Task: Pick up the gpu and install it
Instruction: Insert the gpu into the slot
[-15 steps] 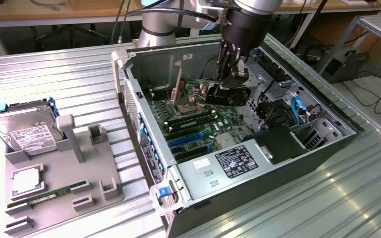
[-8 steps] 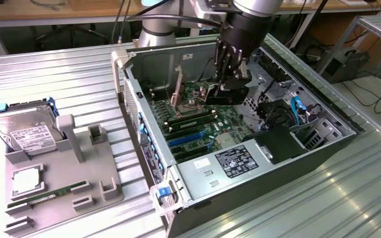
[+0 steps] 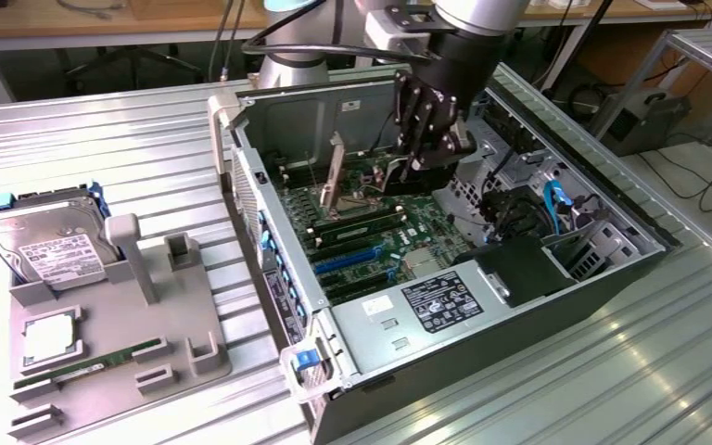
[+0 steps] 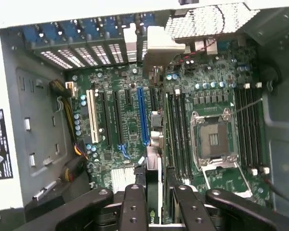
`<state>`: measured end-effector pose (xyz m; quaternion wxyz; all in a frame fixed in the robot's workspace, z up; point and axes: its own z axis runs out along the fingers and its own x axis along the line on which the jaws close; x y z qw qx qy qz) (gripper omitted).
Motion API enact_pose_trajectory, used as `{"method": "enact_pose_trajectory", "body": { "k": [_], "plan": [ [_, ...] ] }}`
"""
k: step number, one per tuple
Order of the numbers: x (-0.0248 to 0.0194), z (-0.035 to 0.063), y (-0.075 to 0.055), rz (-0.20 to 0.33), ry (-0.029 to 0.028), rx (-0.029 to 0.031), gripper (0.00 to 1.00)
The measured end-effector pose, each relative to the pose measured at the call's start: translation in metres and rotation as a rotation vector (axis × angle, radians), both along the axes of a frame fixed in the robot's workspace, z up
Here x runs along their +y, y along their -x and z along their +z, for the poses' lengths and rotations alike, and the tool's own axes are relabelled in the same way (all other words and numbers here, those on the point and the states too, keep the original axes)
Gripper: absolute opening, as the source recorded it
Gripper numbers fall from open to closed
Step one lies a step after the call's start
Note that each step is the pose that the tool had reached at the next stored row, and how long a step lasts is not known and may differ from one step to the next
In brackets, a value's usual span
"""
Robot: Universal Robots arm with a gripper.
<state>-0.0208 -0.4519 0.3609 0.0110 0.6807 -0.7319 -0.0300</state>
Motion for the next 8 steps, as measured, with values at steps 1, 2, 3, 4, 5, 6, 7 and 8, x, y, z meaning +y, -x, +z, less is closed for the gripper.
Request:
{"method": "enact_pose_trajectory", "body": {
  "k": [1,2,3,4,5,6,7,8],
  "plan": [
    [0.0000,-0.0005,0.0000,0.021,-0.0022,-0.0001,0.26],
    [0.0000,-0.0012,0.0000,0.037,-0.0034,-0.0001,0.26],
    [0.0000,-0.0021,0.0000,0.051,-0.0046,0.0000,0.26],
    [-0.0005,-0.0030,0.0003,0.059,-0.0063,0.0000,0.26],
    [-0.0019,-0.0043,0.0008,0.066,-0.0091,0.0000,0.26],
    [-0.0036,-0.0055,0.0012,0.069,-0.0117,-0.0002,0.26],
    [-0.0072,-0.0079,0.0035,0.069,-0.0146,-0.0003,0.26],
    [-0.0093,-0.0101,0.0075,0.069,-0.0151,-0.0004,0.26]
  ]
}}
